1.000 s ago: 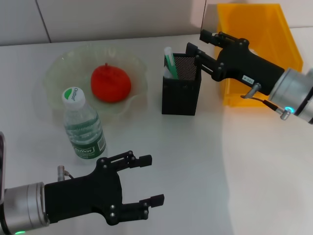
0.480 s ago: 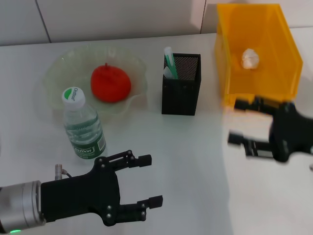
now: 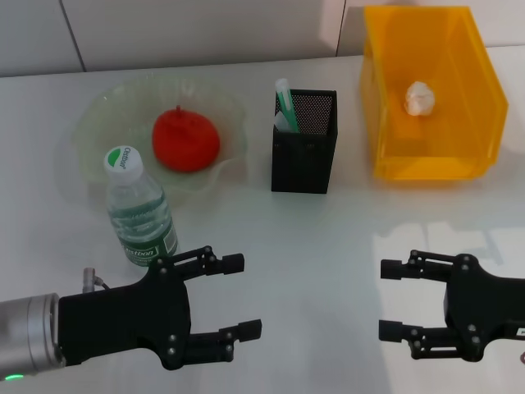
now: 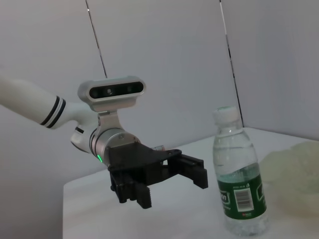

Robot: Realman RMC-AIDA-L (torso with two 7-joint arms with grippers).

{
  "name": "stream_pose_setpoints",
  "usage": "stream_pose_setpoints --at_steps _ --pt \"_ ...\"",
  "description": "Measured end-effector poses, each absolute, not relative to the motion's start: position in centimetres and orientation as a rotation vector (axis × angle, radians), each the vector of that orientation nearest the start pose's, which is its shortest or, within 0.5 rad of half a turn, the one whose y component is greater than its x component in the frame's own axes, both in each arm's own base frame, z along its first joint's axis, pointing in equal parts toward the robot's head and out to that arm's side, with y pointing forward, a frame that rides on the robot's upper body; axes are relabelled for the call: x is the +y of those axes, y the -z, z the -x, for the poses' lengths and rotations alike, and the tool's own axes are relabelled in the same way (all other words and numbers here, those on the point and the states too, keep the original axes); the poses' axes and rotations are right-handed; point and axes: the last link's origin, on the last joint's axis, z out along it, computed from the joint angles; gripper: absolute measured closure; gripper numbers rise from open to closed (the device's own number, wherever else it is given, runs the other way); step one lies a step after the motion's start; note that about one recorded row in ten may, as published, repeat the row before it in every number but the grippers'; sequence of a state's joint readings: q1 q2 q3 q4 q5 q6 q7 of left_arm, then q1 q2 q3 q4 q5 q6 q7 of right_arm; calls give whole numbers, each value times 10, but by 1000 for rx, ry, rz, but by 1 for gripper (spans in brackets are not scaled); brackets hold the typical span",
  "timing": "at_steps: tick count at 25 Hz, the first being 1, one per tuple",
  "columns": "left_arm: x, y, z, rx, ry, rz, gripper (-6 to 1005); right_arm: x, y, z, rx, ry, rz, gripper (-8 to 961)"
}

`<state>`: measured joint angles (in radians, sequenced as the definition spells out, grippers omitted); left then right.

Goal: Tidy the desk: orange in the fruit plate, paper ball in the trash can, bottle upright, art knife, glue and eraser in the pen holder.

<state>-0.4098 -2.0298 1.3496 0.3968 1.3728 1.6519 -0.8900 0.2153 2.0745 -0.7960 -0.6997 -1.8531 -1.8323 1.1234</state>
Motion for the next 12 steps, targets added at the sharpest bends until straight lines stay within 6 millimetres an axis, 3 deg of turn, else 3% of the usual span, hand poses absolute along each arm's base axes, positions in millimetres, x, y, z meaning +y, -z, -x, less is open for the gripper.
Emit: stream_pose_setpoints --at_steps 12 --pt "253 44 260 -251 1048 2868 212 231 -2 -298 454 -904 2773 177"
